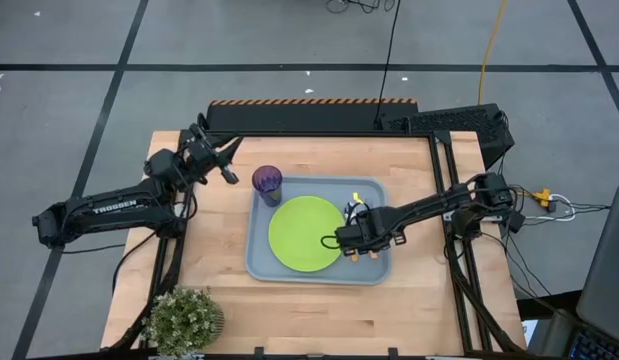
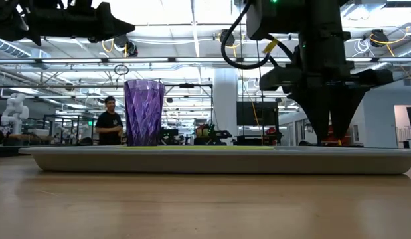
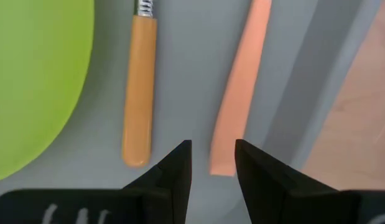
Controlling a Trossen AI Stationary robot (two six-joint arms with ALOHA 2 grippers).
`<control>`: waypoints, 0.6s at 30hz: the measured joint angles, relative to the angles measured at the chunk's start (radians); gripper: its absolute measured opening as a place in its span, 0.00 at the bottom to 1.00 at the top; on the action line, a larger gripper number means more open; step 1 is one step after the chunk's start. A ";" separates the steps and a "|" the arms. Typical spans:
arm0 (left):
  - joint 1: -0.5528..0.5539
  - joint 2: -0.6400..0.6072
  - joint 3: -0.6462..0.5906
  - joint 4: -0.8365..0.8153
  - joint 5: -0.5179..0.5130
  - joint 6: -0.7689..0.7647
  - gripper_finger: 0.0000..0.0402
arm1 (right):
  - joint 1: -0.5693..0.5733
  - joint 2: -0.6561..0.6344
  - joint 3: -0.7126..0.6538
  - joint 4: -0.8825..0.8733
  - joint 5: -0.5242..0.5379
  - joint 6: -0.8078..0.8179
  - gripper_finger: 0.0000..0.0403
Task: Pick and place plate/cup/fork/spoon on tray
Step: Put the orange fork on the gray serving tray to the right side of the orange spoon
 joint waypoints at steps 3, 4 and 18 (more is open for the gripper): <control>0.000 0.000 0.000 -0.001 0.018 0.001 0.19 | -0.005 0.000 0.000 -0.001 -0.021 0.000 0.29; 0.000 0.000 0.000 0.000 0.022 0.002 0.19 | -0.008 -0.001 0.000 0.001 -0.021 0.003 0.29; -0.003 0.000 0.000 0.026 0.047 -0.020 0.19 | 0.032 -0.034 0.000 -0.003 0.010 0.135 0.29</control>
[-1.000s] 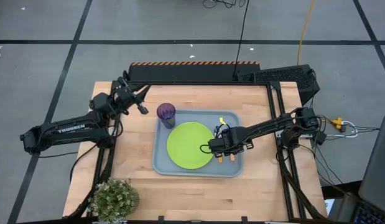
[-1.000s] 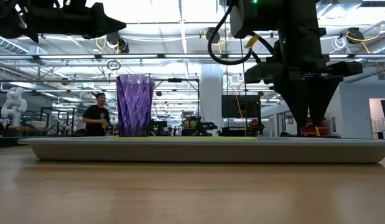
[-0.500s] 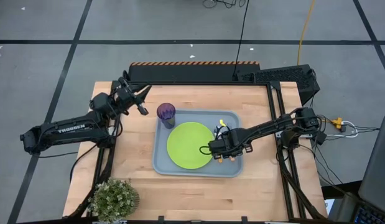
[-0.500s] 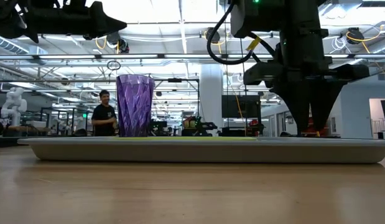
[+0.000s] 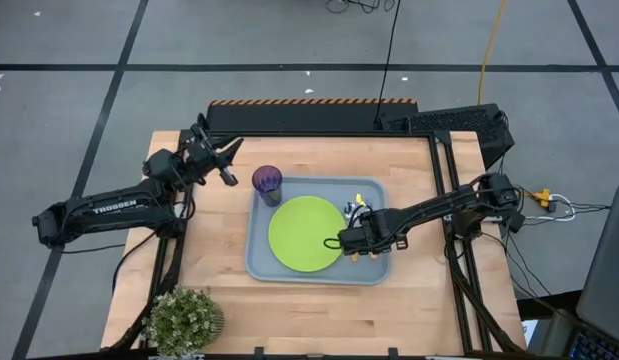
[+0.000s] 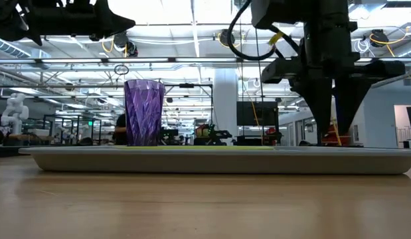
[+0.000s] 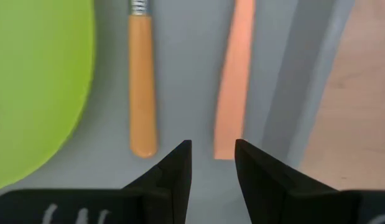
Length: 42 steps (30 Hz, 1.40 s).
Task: Pick and place plate/cup/fork/spoon on tray
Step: Put the orange fork on the gray serving tray to the right side of the orange spoon
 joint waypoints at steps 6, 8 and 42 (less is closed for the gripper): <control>0.000 0.000 0.000 -0.002 0.000 -0.003 0.19 | 0.010 0.001 -0.036 0.003 -0.001 0.027 0.29; 0.000 0.000 0.000 -0.007 0.000 -0.007 0.19 | 0.016 0.000 -0.050 0.013 -0.001 0.033 0.29; 0.000 0.000 0.000 -0.009 -0.001 -0.007 0.19 | 0.030 0.001 -0.122 0.179 -0.035 0.074 0.29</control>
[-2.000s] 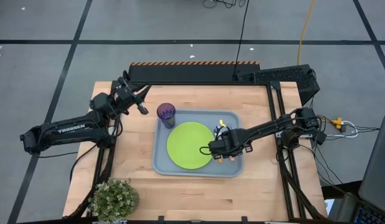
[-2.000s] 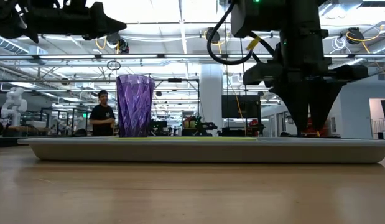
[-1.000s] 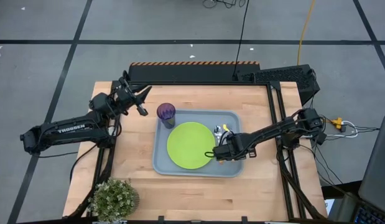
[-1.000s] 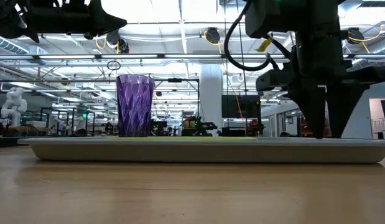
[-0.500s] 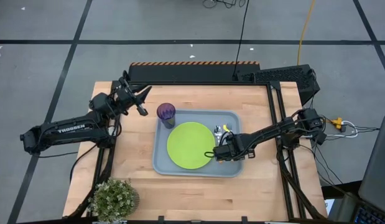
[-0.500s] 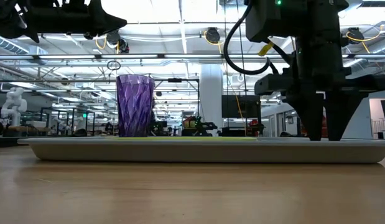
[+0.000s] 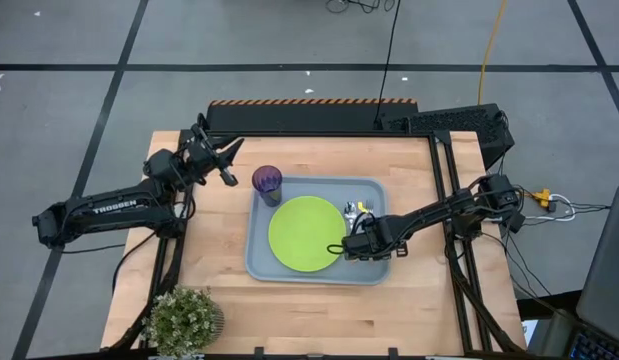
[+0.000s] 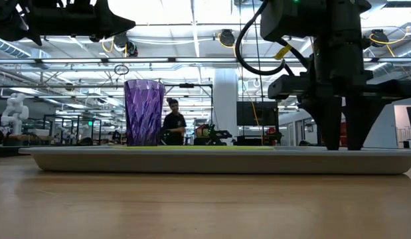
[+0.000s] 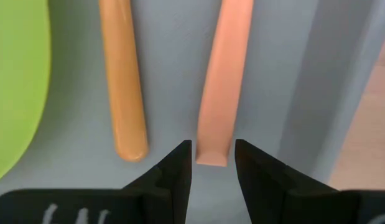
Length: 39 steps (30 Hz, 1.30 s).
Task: Pick and place plate/cup/fork/spoon on tray
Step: Put the orange fork on the gray serving tray to the right side of the orange spoon
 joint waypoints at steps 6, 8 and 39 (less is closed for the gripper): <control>0.000 0.000 0.000 0.000 0.000 -0.001 0.19 | 0.000 0.000 0.000 -0.001 0.000 0.000 0.26; 0.000 0.000 0.000 0.000 0.000 -0.001 0.19 | 0.000 0.000 0.000 -0.002 0.000 0.000 0.23; 0.000 0.000 0.000 0.005 0.000 0.005 0.19 | 0.021 0.000 0.000 0.005 -0.025 0.025 0.14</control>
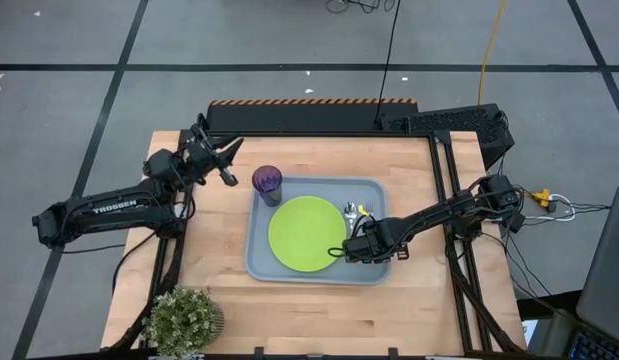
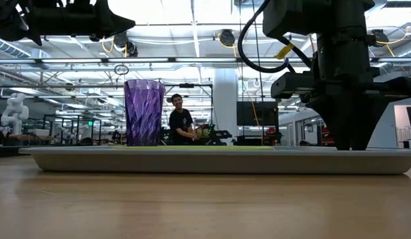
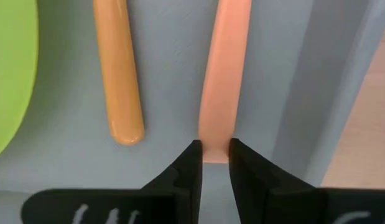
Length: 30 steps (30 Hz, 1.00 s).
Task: Pick and place plate/cup/fork/spoon on tray
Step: Put the orange fork on the gray serving tray to the right side of the orange spoon
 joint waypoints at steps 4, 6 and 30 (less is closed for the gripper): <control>0.000 0.000 0.000 0.000 0.000 0.000 0.19 | 0.000 0.000 0.000 0.000 -0.001 0.001 0.14; 0.000 0.000 0.000 0.000 0.000 0.000 0.19 | 0.000 0.000 0.000 0.000 -0.001 0.001 0.14; 0.000 0.000 0.000 0.002 0.000 0.004 0.19 | -0.001 0.000 0.000 -0.038 -0.024 -0.048 0.14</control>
